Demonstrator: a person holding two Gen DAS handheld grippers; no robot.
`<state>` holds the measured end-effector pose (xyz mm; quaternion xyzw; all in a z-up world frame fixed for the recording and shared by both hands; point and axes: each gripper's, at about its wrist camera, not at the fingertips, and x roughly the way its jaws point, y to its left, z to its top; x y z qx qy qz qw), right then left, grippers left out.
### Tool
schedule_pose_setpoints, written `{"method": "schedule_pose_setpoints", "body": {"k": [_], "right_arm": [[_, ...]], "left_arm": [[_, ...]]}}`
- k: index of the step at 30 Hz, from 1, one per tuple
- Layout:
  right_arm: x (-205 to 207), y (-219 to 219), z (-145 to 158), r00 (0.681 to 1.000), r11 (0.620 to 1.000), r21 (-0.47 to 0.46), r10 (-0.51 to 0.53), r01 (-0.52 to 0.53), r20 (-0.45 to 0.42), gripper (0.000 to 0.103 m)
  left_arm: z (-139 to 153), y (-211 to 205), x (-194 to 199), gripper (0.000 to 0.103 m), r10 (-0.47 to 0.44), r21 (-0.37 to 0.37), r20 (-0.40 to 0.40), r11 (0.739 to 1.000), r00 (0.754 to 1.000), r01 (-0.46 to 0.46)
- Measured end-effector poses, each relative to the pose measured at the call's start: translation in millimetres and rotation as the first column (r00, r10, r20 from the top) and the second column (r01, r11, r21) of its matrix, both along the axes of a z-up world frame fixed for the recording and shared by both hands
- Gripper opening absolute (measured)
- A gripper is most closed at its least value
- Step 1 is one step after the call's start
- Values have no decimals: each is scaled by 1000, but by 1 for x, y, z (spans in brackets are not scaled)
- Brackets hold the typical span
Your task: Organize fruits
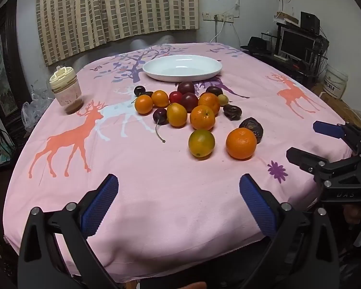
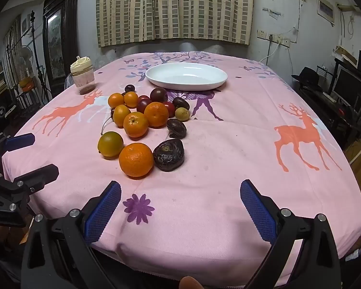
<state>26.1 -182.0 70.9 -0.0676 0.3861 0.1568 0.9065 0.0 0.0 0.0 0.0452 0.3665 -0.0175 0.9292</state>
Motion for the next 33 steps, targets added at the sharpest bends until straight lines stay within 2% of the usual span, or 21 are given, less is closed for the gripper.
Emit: {"method": "schedule_pose_setpoints", "body": {"k": [33], "right_arm": [[1, 1, 0, 1000, 1000, -5, 2, -2, -7, 99]], "left_arm": [[-4, 1, 0, 99, 14, 10, -8, 1000, 1000, -14]]}}
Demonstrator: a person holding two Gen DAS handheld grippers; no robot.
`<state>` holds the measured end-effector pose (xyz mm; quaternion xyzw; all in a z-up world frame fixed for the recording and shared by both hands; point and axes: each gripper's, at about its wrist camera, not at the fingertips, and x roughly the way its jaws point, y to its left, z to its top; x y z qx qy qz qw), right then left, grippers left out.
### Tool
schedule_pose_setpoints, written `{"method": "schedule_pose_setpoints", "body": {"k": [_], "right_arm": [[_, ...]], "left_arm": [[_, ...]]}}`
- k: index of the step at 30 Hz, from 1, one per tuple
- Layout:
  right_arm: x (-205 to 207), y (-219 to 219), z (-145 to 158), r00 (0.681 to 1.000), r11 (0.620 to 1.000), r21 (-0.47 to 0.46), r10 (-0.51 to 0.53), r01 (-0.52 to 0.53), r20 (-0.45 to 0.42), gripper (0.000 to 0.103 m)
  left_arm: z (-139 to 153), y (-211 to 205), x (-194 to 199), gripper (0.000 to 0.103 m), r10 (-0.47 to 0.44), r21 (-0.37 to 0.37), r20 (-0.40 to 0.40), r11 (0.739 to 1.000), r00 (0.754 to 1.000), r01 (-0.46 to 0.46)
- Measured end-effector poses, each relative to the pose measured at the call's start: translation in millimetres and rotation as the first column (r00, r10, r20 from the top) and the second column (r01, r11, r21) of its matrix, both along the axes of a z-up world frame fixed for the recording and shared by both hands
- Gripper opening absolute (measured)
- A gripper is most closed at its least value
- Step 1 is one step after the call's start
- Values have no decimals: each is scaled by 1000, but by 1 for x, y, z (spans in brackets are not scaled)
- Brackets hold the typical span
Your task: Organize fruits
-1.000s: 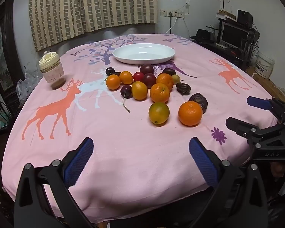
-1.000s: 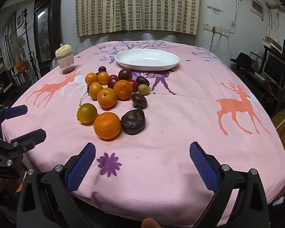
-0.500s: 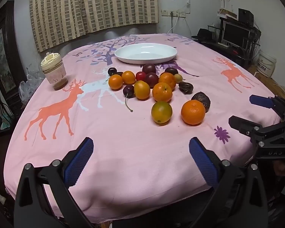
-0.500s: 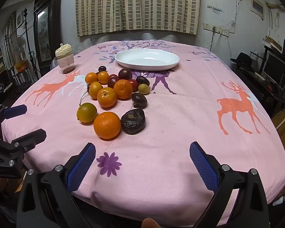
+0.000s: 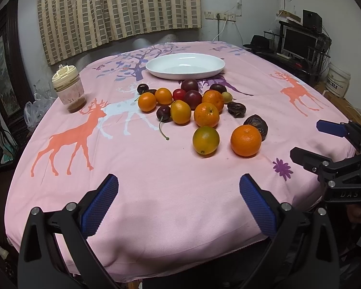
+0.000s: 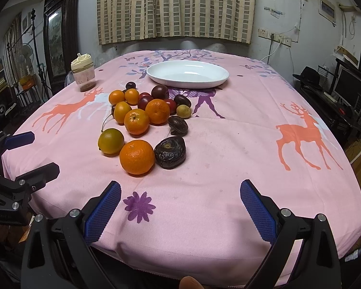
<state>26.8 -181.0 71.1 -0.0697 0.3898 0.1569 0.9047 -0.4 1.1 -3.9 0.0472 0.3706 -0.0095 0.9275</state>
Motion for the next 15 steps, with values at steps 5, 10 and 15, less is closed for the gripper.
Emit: {"method": "schedule_pose_setpoints", "body": {"k": [5, 10, 15], "right_arm": [[1, 2, -3, 1000, 1000, -1, 0, 0, -1, 99], [1, 1, -2, 1000, 1000, -2, 0, 0, -1, 99], [1, 2, -3, 1000, 1000, -3, -1, 1, -3, 99]], "left_arm": [[0, 0, 0, 99, 0, 0, 0, 1000, 1000, 0], [-1, 1, 0, 99, 1, -2, -4, 1000, 1000, -1], [-1, 1, 0, 99, 0, -2, -4, 1000, 1000, 0]]}}
